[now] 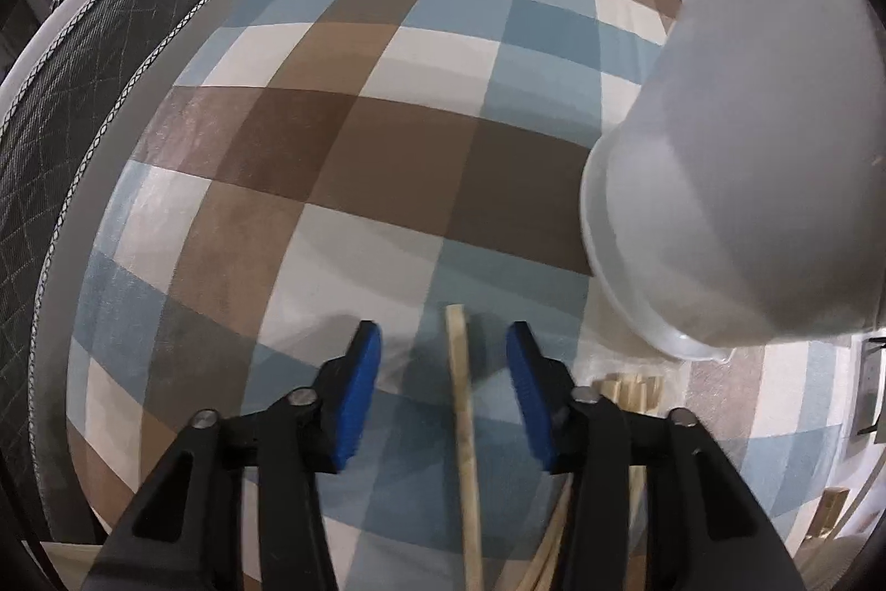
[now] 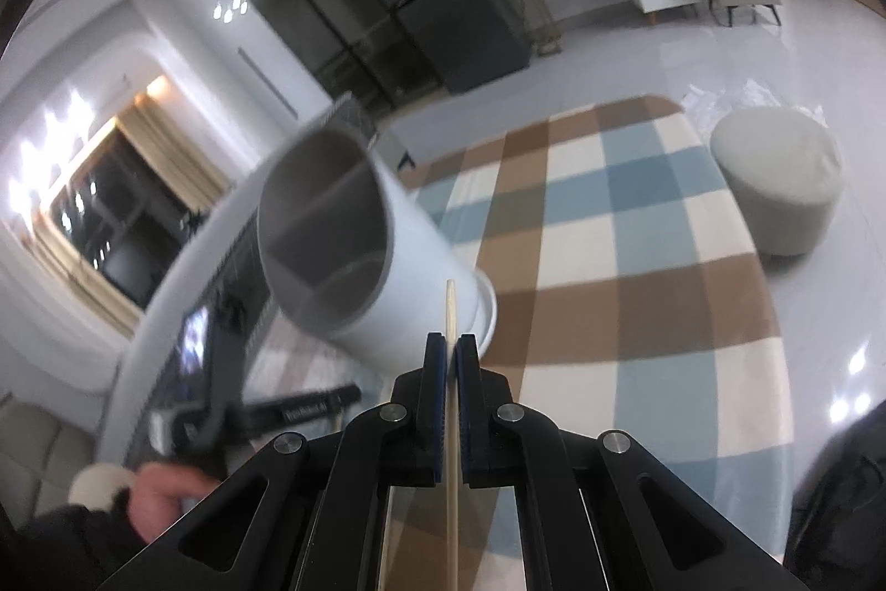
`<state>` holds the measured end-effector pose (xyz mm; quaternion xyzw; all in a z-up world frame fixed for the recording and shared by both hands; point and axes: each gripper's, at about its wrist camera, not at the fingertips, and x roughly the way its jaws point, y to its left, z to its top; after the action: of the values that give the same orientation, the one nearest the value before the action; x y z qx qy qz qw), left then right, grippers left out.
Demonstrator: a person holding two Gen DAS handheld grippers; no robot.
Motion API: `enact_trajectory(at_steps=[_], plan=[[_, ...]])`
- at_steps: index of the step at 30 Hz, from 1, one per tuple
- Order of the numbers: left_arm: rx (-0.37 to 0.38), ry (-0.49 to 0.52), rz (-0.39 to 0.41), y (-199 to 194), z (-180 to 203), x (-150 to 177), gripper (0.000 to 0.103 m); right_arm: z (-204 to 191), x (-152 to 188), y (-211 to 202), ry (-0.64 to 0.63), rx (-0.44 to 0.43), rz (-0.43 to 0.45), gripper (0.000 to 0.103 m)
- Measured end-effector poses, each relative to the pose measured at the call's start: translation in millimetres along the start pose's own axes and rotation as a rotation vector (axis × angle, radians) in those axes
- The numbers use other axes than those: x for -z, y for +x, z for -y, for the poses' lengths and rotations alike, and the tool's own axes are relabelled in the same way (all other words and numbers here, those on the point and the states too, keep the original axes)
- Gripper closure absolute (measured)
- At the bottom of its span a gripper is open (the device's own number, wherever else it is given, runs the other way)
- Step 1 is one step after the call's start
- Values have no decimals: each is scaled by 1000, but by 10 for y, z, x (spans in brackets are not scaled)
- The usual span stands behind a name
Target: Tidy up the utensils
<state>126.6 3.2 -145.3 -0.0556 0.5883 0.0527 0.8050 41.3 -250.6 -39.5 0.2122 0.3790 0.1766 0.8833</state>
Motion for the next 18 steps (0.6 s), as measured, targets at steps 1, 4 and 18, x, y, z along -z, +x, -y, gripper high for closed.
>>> enact_trajectory(at_steps=[1,4,18], plan=[[4,9,5,-18,8,6,73,30,-20,-16,20,-12,13,100],[10,43,10,-26,55,24,99,109,-64,33,57,-33,39,100],[142,-43,81,-407,-439,162,102,-20,-106,-78,23,-80,166,100]])
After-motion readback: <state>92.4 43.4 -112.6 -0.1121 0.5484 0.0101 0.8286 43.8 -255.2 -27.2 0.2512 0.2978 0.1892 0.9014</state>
